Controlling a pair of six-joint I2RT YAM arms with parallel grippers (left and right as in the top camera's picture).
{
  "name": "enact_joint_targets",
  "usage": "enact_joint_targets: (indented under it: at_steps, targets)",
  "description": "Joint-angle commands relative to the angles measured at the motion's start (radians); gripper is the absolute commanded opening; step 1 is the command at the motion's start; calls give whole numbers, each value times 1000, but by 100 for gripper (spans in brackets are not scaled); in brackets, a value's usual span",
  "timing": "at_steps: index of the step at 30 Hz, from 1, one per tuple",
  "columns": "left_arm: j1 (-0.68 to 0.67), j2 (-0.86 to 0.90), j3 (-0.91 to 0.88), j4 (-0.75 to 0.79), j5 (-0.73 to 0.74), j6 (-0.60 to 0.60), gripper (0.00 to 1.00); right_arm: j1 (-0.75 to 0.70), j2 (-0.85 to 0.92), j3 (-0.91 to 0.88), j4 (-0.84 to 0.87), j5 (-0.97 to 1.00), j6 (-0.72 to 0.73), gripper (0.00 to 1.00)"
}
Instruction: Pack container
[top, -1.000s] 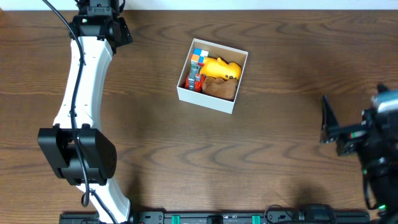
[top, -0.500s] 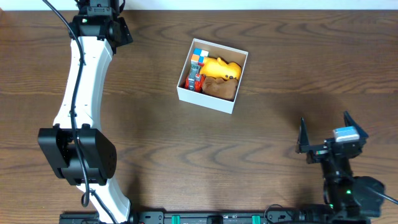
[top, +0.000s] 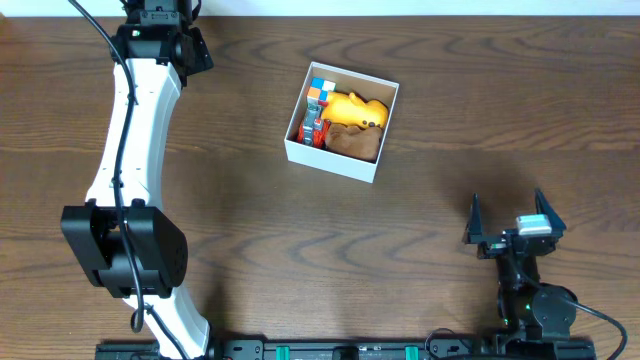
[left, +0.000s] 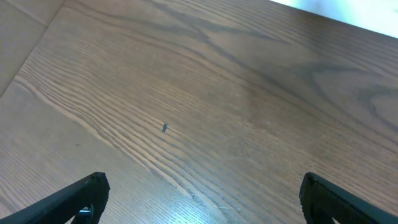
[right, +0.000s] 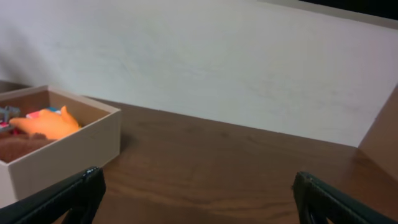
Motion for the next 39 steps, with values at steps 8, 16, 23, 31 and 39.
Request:
enact_joint_targets:
  at_steps: [8,16,23,31,39]
  targets:
    - [1,-3,5,0,-2,-2,98,26,-14,-18,-65,23,19,99]
    - [1,-3,5,0,-2,-2,98,26,-15,-18,-80,23,-11,99]
    - [1,-3,5,0,-2,-2,98,26,-14,-18,-101,23,-11,99]
    - [1,-3,5,0,-2,-2,98,25,-13,-18,-125,23,-11,99]
    - [1,-3,5,0,-2,-2,98,25,-12,-18,-125,23,-11,99]
